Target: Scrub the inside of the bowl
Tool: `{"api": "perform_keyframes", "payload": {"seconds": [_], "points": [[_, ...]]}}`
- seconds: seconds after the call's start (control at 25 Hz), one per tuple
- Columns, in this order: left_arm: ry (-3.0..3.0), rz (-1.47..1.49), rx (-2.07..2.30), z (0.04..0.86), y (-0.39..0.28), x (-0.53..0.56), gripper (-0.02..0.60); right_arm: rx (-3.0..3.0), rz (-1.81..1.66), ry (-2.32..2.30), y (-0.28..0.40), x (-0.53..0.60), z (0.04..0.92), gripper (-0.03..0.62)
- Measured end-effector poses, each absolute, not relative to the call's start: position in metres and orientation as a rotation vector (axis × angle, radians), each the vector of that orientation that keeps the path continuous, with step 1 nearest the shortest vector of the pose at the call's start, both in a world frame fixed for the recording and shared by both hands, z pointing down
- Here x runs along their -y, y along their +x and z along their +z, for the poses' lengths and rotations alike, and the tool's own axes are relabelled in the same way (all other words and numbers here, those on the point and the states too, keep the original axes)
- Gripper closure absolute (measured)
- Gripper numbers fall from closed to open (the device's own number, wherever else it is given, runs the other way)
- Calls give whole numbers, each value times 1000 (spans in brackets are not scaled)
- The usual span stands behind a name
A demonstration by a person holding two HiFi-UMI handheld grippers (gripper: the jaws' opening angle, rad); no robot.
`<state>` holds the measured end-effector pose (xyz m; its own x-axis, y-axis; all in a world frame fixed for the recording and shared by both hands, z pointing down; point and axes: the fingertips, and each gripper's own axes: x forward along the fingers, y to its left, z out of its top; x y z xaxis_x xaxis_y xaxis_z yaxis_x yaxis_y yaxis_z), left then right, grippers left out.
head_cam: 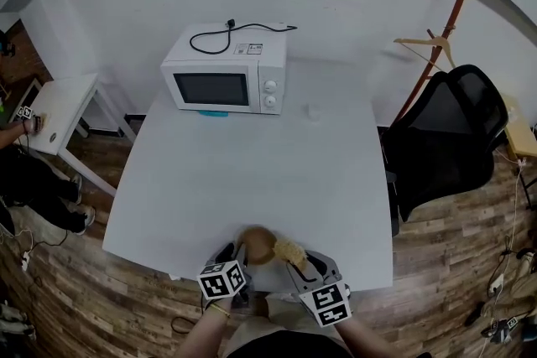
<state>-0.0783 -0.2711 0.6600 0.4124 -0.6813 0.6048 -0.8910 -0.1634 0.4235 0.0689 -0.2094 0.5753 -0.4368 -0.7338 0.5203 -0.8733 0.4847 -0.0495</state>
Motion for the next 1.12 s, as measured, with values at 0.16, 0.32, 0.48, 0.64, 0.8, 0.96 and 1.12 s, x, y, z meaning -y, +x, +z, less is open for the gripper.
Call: {"api": "perform_keyframes", "payload": {"seconds": [0.16, 0.32, 0.48, 0.64, 0.8, 0.96, 1.12], "points": [[1948, 336, 1341, 648, -82, 263, 454, 2302, 426, 1402, 71, 198, 567, 428], [1981, 311, 1294, 634, -82, 248, 456, 2309, 429, 1455, 67, 187, 558, 428], [2015, 296, 1283, 619, -88, 227, 480, 2327, 446, 1492, 58, 173, 551, 428], [2054, 270, 1269, 604, -96, 205, 537, 2349, 456, 1516, 47, 155, 544, 428], [2090, 256, 1257, 592, -104, 183, 551, 2366, 449, 1534, 37, 138, 538, 428], [2107, 237, 1245, 582, -111, 162, 562, 2387, 434, 1534, 27, 120, 532, 428], [2112, 216, 1228, 579, -115, 143, 563, 2413, 441, 1526, 18, 105, 528, 428]]}}
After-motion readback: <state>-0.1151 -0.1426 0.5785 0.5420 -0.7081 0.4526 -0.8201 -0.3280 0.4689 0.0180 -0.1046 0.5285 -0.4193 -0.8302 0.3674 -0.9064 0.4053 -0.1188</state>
